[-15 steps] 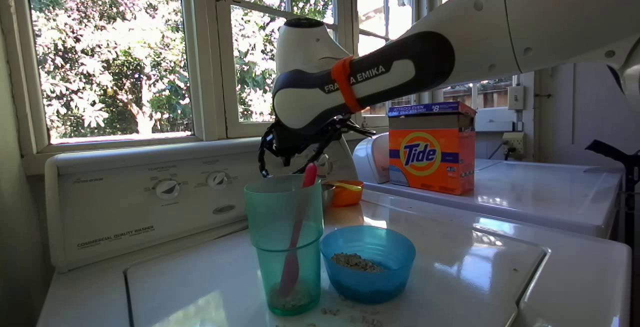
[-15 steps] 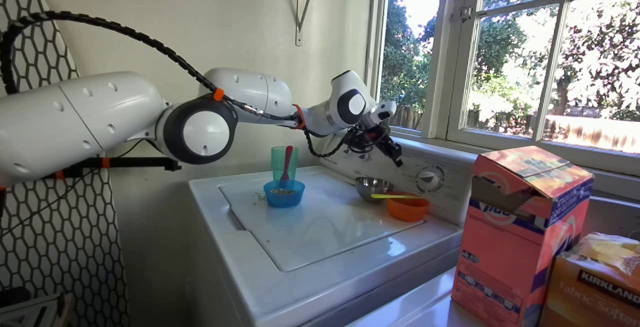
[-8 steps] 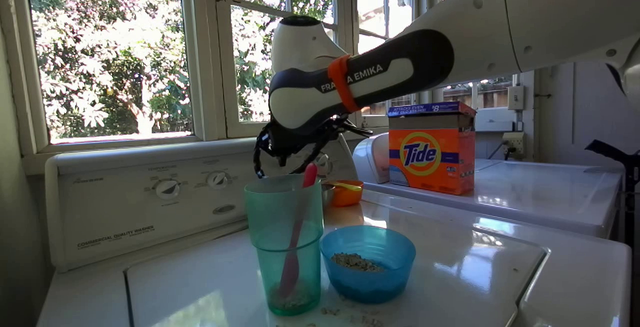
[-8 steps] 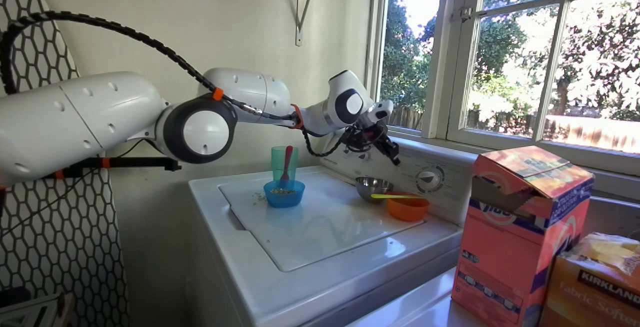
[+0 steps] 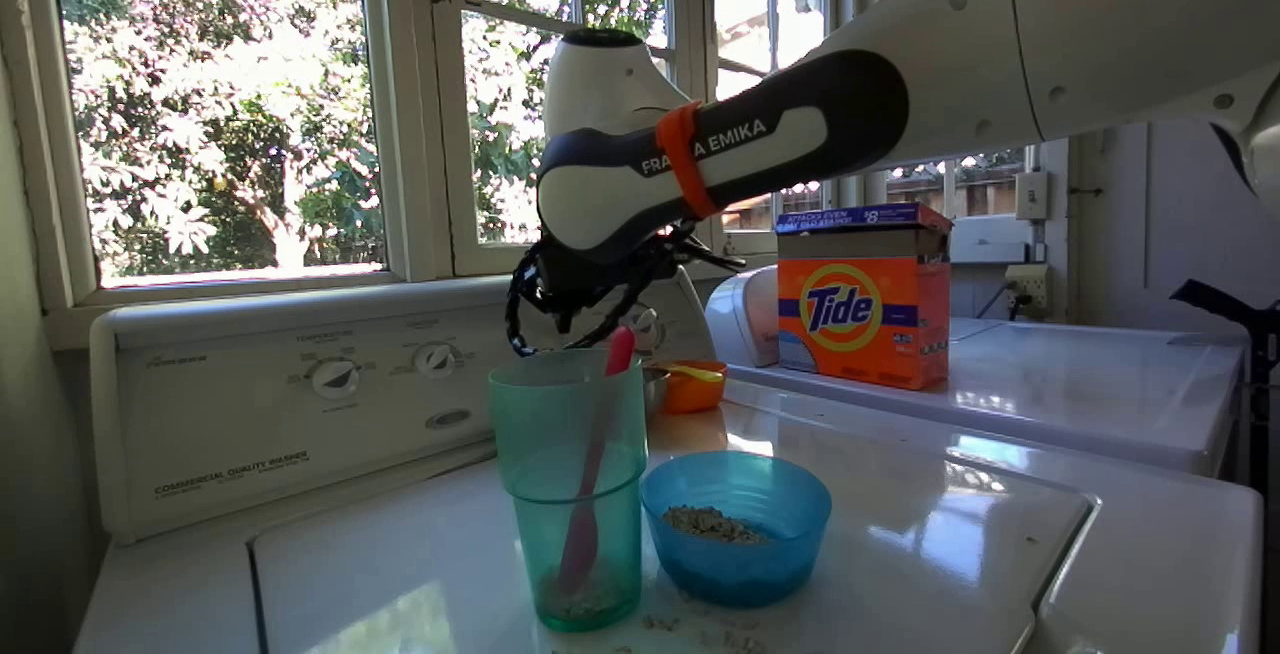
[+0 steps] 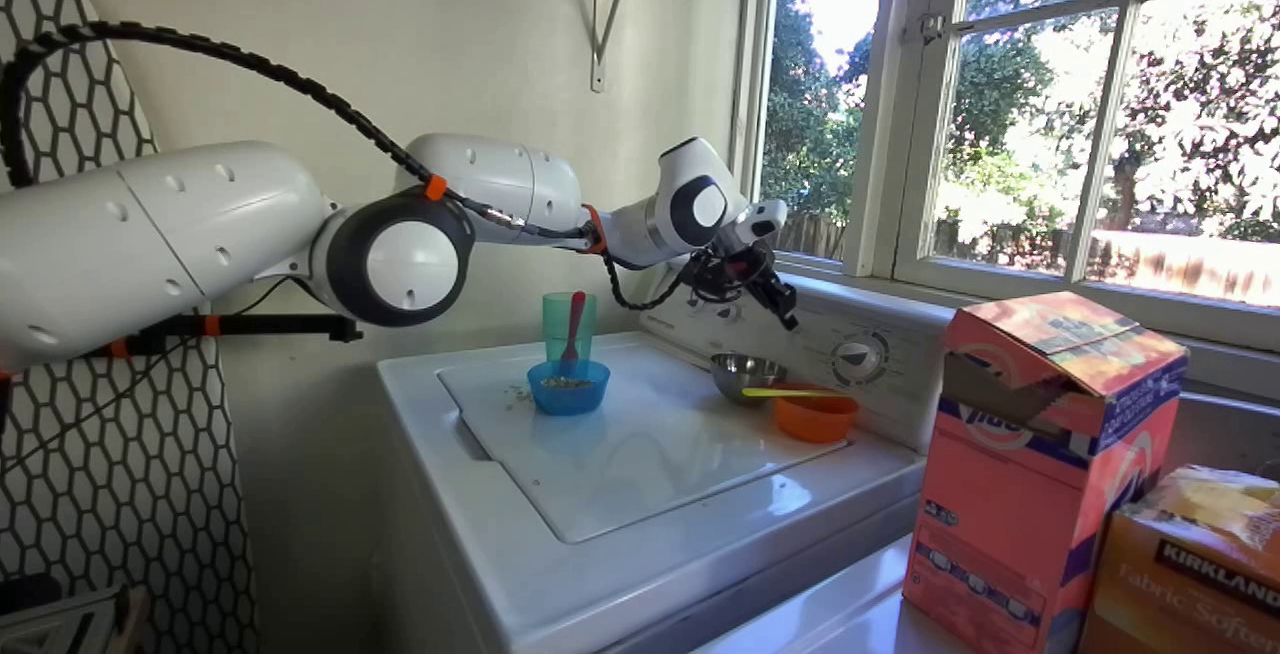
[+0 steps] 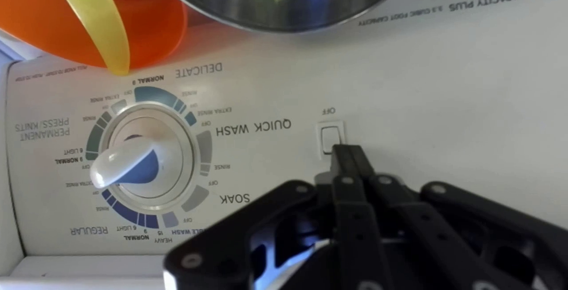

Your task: Press a button on the washing machine

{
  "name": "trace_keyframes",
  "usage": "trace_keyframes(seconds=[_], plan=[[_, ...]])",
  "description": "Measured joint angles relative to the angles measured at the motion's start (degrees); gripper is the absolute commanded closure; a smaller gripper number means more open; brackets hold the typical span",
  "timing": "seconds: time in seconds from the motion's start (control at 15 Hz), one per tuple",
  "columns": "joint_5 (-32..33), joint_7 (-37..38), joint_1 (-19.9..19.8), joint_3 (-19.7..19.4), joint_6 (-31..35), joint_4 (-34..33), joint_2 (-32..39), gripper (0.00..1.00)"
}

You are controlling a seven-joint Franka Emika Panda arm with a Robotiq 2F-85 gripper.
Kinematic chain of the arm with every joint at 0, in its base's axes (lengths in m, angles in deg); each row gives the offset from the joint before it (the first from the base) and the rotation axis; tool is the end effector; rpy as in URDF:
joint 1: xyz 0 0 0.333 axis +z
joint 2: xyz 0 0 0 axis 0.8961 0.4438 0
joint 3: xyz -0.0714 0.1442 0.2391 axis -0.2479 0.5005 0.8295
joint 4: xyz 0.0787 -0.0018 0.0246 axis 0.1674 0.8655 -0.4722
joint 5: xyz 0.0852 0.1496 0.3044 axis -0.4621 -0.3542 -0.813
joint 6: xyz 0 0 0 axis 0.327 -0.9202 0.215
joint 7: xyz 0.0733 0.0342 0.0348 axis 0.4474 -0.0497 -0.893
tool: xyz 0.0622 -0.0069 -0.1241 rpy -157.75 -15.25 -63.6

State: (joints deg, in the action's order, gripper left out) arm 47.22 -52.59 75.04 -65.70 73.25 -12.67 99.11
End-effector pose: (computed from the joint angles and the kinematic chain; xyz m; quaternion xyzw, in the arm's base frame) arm 0.7878 0.1042 0.3762 0.9297 -0.1121 0.3440 0.0685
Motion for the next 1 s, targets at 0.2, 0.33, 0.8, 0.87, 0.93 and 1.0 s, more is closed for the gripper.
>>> trace_keyframes(seconds=[0.2, 0.33, 0.8, 0.87, 0.93, 1.0], plan=[[0.0, 0.0, -0.1, 0.2, -0.1, 0.0, -0.1, 1.0], [0.0, 0.0, -0.3, 0.2, -0.3, 0.0, -0.1, 1.0], [0.0, 0.0, -0.6, 0.2, -2.7, 0.0, -0.2, 0.99], [0.0, 0.0, -0.6, 0.2, -2.7, 0.0, -0.2, 0.99], [0.0, 0.0, -0.6, 0.3, -2.7, 0.0, -0.3, 0.99], [0.0, 0.0, -0.6, 0.3, -2.7, 0.0, -0.3, 0.99]])
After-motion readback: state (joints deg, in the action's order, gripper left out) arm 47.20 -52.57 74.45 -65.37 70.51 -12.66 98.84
